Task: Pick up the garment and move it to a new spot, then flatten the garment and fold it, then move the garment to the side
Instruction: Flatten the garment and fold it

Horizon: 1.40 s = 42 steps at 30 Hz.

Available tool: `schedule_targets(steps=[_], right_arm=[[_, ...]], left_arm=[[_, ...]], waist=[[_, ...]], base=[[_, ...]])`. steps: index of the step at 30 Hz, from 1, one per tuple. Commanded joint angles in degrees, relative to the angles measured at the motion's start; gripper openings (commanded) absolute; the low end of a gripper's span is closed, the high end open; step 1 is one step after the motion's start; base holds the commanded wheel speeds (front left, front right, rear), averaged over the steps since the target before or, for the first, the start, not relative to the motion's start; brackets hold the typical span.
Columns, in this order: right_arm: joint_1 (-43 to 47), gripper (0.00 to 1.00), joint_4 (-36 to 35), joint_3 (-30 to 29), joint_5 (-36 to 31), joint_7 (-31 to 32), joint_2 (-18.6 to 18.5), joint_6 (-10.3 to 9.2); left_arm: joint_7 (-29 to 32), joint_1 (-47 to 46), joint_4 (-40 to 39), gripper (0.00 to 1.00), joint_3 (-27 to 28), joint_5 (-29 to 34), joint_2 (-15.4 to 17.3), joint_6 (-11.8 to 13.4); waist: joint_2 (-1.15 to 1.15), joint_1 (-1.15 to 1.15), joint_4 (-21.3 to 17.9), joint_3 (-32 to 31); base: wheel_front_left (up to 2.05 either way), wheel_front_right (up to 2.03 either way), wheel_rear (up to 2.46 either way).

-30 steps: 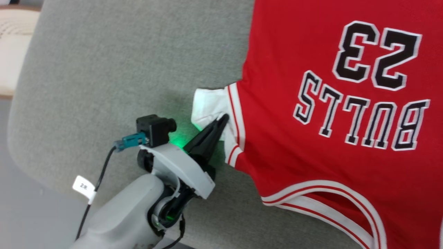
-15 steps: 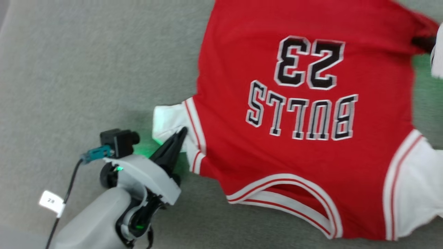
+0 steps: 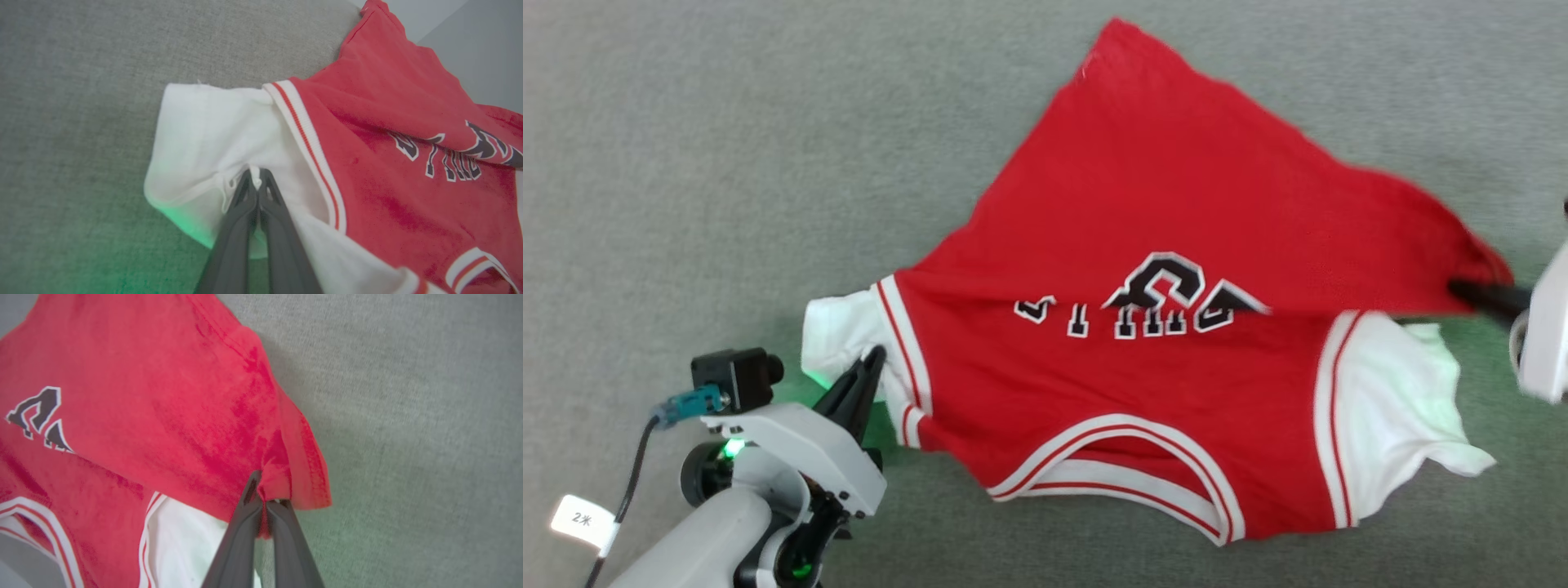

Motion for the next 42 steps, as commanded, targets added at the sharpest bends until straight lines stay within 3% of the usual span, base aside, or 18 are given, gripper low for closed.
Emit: schedule_targets(steps=[1,8,12,16,21,22,23,24,28,32,38,42], right_arm=[[1.76,0.00,-1.00,-1.17,-0.06,0.19,0.52,0.01],[14.88,0.00,-9.59,-9.85,-2.85,1.86,5.46,0.01],[18.91,0.00,-11.79,-11.96,-5.25,2.08,8.18,0.01],[18.44,0.00,-8.65,-12.07,-7.98,0.94,10.96,0.01],[15.54,0.00,1.90,-9.80,-11.16,-0.02,13.68,-0.12],[14.91,0.16,4.01,-9.22,-11.74,-0.60,13.75,-0.21],[14.15,0.43,5.83,-8.68,-12.32,-1.31,13.78,-0.26],[13.36,1.00,7.07,-8.24,-12.75,-2.10,13.78,-0.27],[12.05,1.00,8.72,-6.16,-12.44,-3.41,12.65,-0.37],[13.35,1.00,5.32,-5.39,-10.80,-3.32,10.06,-0.24],[16.69,1.00,-5.97,-7.13,-8.35,-4.73,6.47,-0.02],[19.70,1.00,-14.66,-8.18,-7.85,-10.86,5.30,-0.02]], left_arm=[[0.49,1.08,-0.13,0.00,-0.48,-0.27,-0.13,0.26],[0.97,1.15,-2.72,0.00,-0.05,-0.20,1.24,1.53],[1.11,1.02,-3.62,0.00,0.05,-0.11,1.52,2.04],[1.50,0.45,-3.90,0.00,-0.06,-0.14,1.22,1.96],[1.90,-0.24,-3.48,0.00,-0.48,0.16,0.70,1.67],[1.94,-0.40,-3.32,0.00,-0.56,0.19,0.57,1.65],[1.89,-0.49,-3.14,0.00,-0.62,0.18,0.47,1.56],[1.88,-0.46,-3.03,0.00,-0.67,0.17,0.42,1.50],[1.50,0.44,-2.42,0.00,-0.71,-0.18,0.37,1.29],[0.87,1.86,-1.97,0.00,-0.57,-0.65,0.47,1.33],[0.12,3.86,-2.05,0.00,-0.38,-1.31,0.81,1.39],[-0.14,4.68,-2.44,0.00,-0.19,-1.61,1.06,1.53]], waist=[[0.00,0.00,-1.65,-1.30],[0.00,0.00,-2.66,-1.00],[0.00,0.00,-2.99,-0.30],[0.00,0.00,-3.18,0.44],[0.00,0.00,-2.99,0.98],[0.00,0.00,-2.87,0.94],[0.00,0.00,-2.78,0.83],[0.00,0.00,-2.70,0.69],[0.00,0.00,-2.63,-0.61],[0.00,0.00,-3.08,-2.50],[0.00,0.00,-3.92,-5.19],[0.00,0.00,-4.24,-6.28]], base=[[0.00,0.00,0.00],[0.00,0.00,0.00],[0.00,0.00,0.00],[0.00,0.00,0.00],[0.00,0.00,0.00],[0.00,0.00,0.00],[0.00,0.00,0.00],[0.00,0.00,0.00],[0.00,0.00,0.00],[0.00,0.00,0.00],[0.00,0.00,0.00],[0.00,0.00,0.00]])
